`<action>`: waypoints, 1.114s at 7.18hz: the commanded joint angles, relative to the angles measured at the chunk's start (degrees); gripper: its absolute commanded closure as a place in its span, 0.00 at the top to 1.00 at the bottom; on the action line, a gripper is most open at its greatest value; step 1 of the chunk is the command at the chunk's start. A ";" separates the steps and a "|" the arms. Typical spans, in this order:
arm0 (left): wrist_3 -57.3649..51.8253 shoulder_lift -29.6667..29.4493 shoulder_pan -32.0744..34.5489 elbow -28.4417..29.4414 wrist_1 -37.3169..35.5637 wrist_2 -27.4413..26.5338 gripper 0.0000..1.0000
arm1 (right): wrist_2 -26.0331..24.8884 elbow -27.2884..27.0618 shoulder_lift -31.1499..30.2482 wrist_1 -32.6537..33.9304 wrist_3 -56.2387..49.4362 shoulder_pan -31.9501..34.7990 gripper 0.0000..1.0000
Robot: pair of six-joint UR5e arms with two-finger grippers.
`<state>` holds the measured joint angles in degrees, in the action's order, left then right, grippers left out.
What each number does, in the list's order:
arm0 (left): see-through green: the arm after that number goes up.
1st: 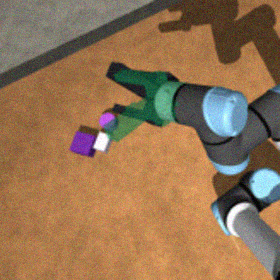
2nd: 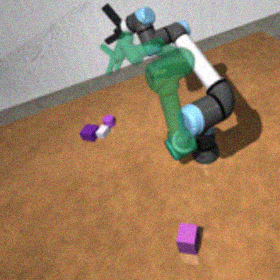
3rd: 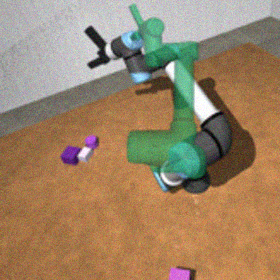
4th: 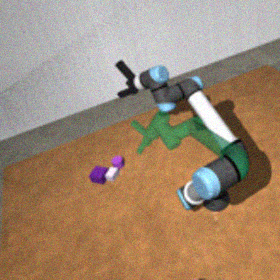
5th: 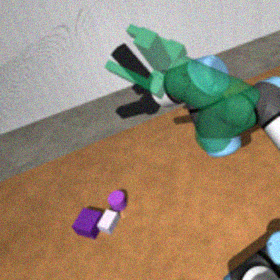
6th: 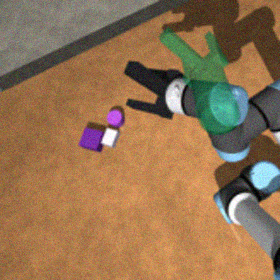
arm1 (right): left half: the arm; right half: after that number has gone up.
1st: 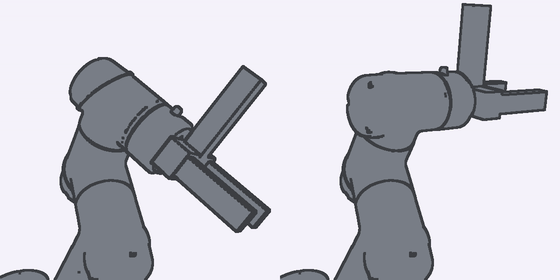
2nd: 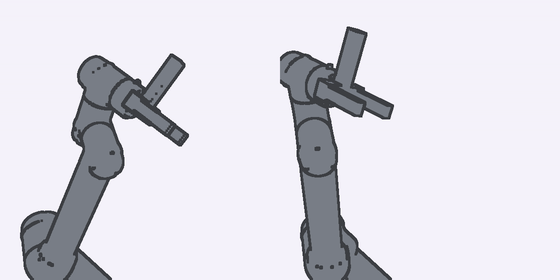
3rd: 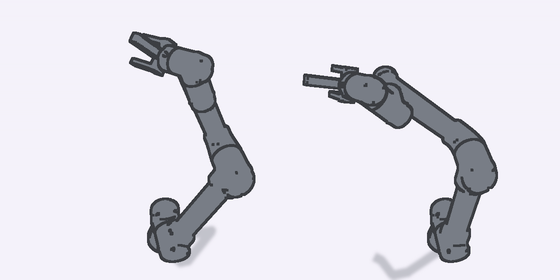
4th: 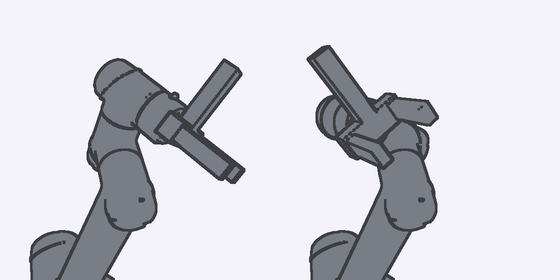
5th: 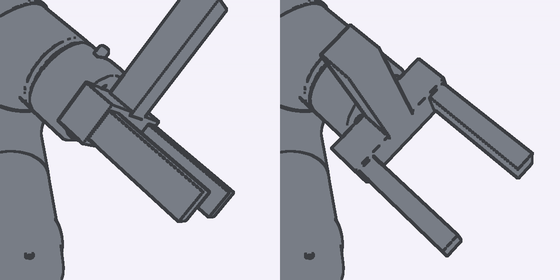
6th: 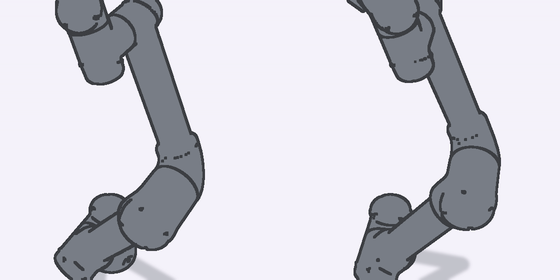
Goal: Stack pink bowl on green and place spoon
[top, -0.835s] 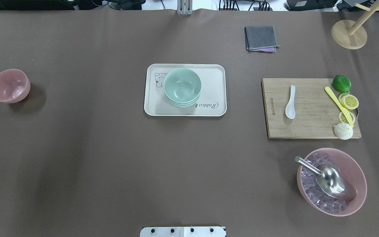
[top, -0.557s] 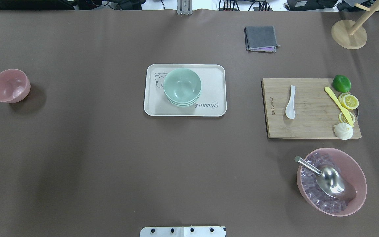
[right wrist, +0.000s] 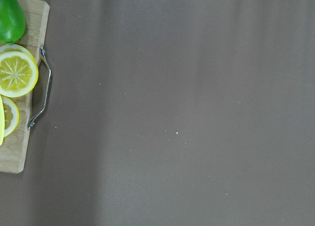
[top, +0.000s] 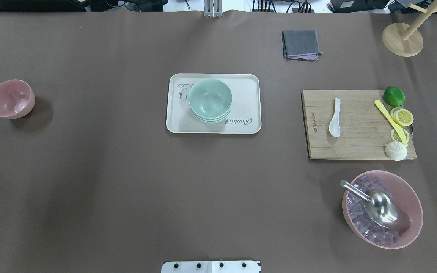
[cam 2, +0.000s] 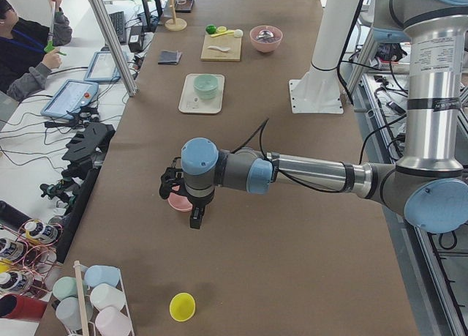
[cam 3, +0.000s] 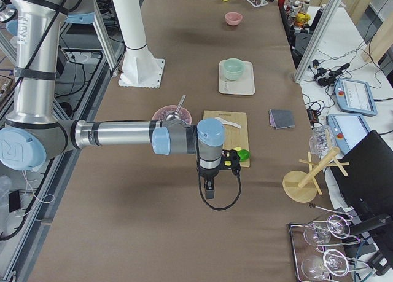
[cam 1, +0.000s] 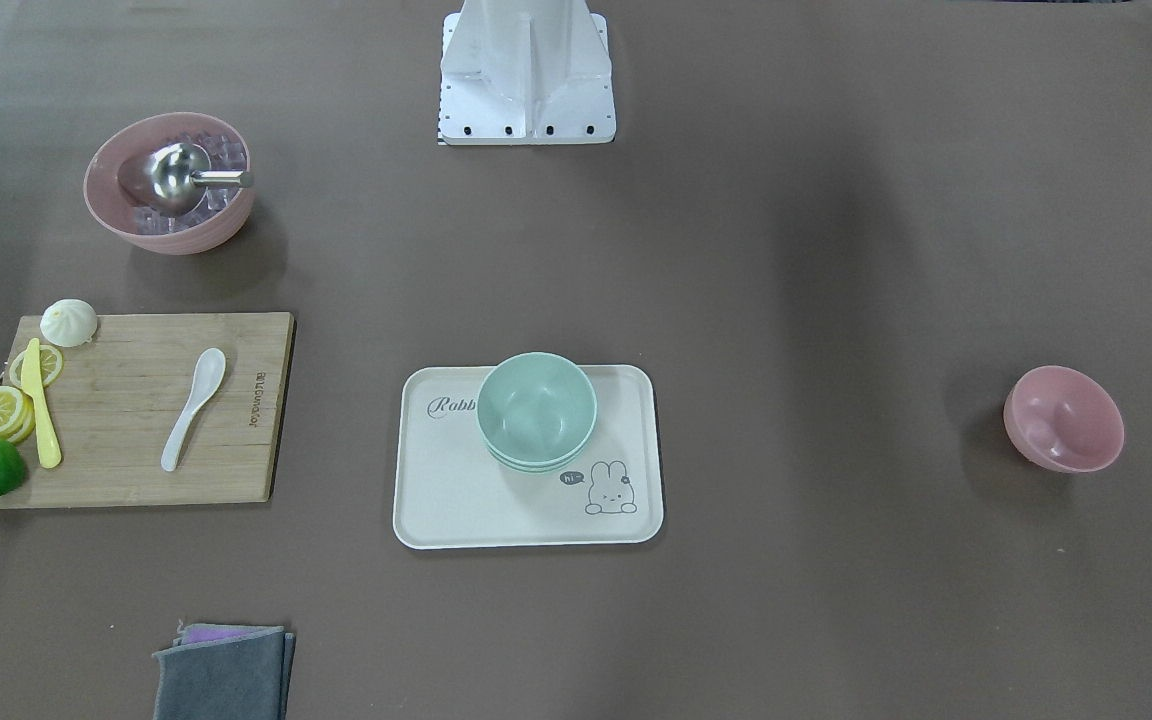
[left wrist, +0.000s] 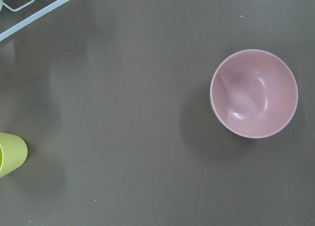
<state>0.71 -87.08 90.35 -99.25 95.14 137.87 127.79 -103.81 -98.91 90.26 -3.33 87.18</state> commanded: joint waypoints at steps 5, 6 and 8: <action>0.70 -7.81 -0.09 9.65 25.18 -2.26 0.98 | -0.43 -4.13 5.57 -9.35 0.17 0.01 1.00; 0.53 -8.80 -0.09 12.22 26.05 -1.82 0.98 | 0.18 -2.12 5.92 -10.54 2.17 0.01 1.00; 0.09 -8.81 -0.09 14.51 26.41 -1.91 0.98 | 0.35 -0.19 4.79 -11.07 2.36 -0.08 1.00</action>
<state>0.99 -95.59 90.26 -86.59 121.03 135.98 127.88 -105.77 -93.67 79.95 -1.37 87.17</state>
